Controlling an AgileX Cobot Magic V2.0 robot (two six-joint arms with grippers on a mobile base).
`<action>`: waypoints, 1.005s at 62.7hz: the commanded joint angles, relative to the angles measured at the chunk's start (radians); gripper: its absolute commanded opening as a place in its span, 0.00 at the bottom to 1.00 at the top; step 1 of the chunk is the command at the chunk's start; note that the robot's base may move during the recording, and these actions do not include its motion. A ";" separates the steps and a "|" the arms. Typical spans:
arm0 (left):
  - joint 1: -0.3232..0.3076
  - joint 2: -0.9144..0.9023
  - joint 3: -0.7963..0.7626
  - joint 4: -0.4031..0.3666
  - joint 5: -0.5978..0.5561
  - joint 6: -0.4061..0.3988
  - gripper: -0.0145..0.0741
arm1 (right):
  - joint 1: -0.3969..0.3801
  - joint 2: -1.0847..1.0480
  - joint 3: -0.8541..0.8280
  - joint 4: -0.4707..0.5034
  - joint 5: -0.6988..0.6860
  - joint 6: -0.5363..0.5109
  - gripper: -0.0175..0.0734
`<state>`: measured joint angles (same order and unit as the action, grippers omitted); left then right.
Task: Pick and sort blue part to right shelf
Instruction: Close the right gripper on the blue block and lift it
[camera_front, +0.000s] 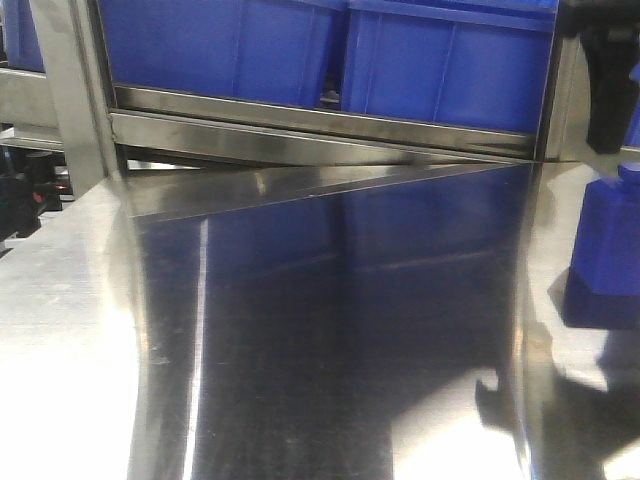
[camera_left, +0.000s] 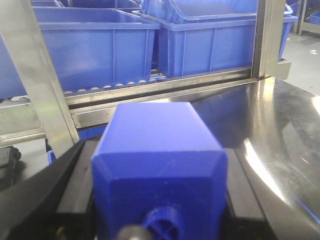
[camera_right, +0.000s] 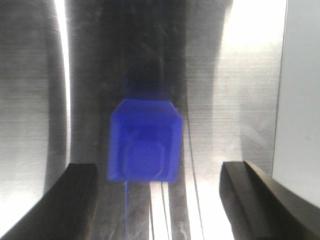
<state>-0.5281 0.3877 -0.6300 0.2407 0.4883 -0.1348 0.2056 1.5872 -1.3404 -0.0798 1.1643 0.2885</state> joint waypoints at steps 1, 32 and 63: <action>-0.006 0.005 -0.029 0.008 -0.092 0.001 0.53 | -0.010 -0.002 -0.029 -0.016 -0.020 -0.008 0.82; -0.006 0.005 -0.029 0.008 -0.092 0.001 0.53 | -0.008 0.113 0.086 -0.002 -0.184 -0.032 0.80; -0.006 0.000 -0.027 0.028 -0.043 -0.010 0.53 | -0.007 0.070 0.092 0.000 -0.223 -0.033 0.41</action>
<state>-0.5281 0.3877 -0.6300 0.2455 0.5009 -0.1348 0.2013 1.7352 -1.2334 -0.0730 0.9620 0.2681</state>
